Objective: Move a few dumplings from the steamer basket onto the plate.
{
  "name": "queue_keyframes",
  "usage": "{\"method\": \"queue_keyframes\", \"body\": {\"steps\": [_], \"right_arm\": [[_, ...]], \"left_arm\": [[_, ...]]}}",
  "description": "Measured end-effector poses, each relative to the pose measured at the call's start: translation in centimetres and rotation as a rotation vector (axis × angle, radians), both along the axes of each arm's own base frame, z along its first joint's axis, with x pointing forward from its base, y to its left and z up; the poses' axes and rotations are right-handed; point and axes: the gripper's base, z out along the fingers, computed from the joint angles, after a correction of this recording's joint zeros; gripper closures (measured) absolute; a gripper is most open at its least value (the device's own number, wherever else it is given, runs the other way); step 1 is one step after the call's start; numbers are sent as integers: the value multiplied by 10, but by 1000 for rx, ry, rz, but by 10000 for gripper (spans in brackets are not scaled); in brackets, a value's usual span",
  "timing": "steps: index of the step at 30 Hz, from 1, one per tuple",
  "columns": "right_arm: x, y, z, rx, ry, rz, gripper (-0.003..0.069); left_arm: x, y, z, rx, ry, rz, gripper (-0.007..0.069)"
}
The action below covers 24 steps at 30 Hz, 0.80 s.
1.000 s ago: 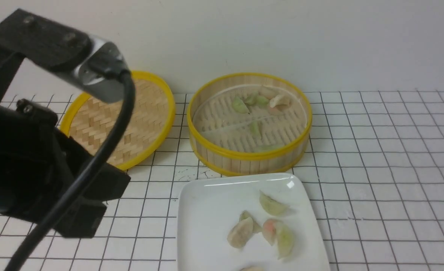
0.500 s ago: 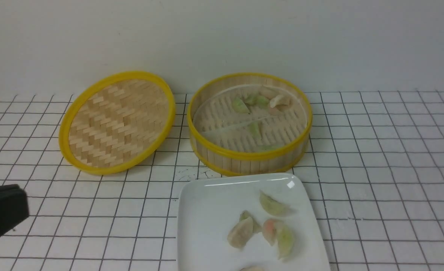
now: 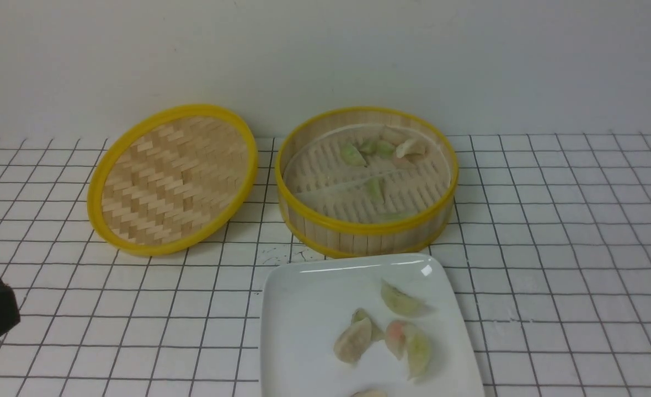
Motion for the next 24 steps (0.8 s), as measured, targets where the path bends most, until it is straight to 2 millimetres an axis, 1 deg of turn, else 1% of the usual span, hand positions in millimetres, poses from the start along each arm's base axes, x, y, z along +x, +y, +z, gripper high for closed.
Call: {"method": "queue_keyframes", "body": {"steps": [2,3,5,9,10,12,15,16,17,18,20,24], "right_arm": [[0,0,0,0,0,0,673],[0,0,0,0,0,0,673],[0,0,0,0,0,0,673],[0,0,0,0,0,0,673],[0,0,0,0,0,0,673],[0,0,0,0,0,0,673],[0,0,0,0,0,0,673],[0,0,0,0,0,0,673],[0,0,0,0,0,0,673],[0,0,0,0,0,0,673],[0,0,0,0,-1,0,673],[0,0,0,0,-1,0,673]], "left_arm": [[5,2,-10,19,-46,46,631],[9,4,-22,24,-80,98,631],[11,7,-35,29,-96,149,631],[13,20,-94,31,-134,362,631],[13,22,-101,30,-139,397,631],[13,26,-127,40,-130,471,631],[12,30,-163,61,-95,531,631],[12,30,-171,71,-81,540,631],[13,31,-175,76,-74,544,631],[14,31,-187,97,-46,554,631],[14,32,-196,114,-17,559,631],[13,32,-200,129,32,556,631]]}}
